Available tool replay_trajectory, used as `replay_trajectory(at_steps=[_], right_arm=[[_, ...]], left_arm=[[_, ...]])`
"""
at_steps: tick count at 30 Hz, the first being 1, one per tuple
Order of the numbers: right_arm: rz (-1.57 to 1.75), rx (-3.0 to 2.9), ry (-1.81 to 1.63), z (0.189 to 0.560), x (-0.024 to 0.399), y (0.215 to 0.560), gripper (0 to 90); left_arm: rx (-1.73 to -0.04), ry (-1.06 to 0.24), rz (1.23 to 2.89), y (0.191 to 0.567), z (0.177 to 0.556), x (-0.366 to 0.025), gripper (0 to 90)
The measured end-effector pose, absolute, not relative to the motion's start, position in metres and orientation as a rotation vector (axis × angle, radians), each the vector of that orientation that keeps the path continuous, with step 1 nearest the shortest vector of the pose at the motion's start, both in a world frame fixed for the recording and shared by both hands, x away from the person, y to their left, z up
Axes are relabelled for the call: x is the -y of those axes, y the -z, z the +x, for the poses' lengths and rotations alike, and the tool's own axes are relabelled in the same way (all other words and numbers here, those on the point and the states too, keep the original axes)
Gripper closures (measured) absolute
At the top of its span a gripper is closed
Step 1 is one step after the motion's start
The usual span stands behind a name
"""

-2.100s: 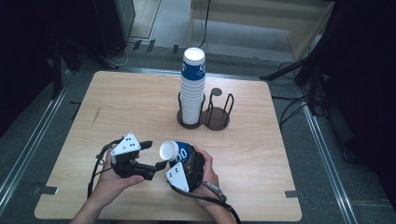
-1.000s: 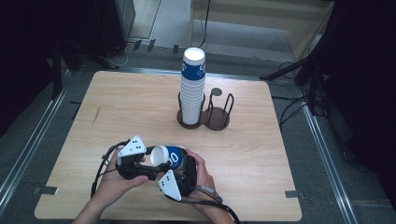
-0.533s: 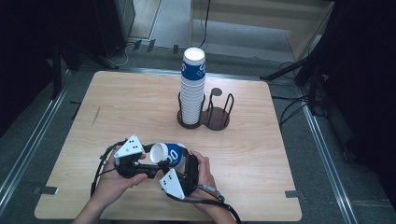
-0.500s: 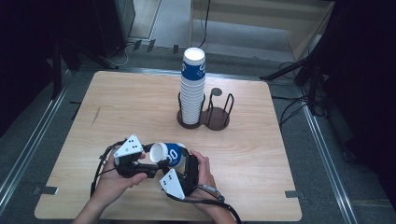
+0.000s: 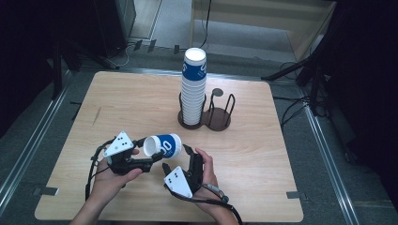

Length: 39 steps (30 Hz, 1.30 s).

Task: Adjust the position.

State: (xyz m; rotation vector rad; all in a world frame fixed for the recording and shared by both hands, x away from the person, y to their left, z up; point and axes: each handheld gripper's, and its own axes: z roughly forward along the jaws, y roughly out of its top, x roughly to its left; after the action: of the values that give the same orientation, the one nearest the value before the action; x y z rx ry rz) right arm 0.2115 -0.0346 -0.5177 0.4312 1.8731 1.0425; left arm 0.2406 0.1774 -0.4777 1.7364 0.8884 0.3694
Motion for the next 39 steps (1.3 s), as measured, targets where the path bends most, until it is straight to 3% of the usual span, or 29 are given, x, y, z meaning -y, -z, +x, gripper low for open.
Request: replay_trajectory(at_steps=[39], right_arm=[[0.967, -1.815, -1.284, 0.239, 0.065, 0.5, 12.4]], left_arm=[[-0.906, -0.534, 1.454, 0.487, 0.244, -0.197, 28.2]])
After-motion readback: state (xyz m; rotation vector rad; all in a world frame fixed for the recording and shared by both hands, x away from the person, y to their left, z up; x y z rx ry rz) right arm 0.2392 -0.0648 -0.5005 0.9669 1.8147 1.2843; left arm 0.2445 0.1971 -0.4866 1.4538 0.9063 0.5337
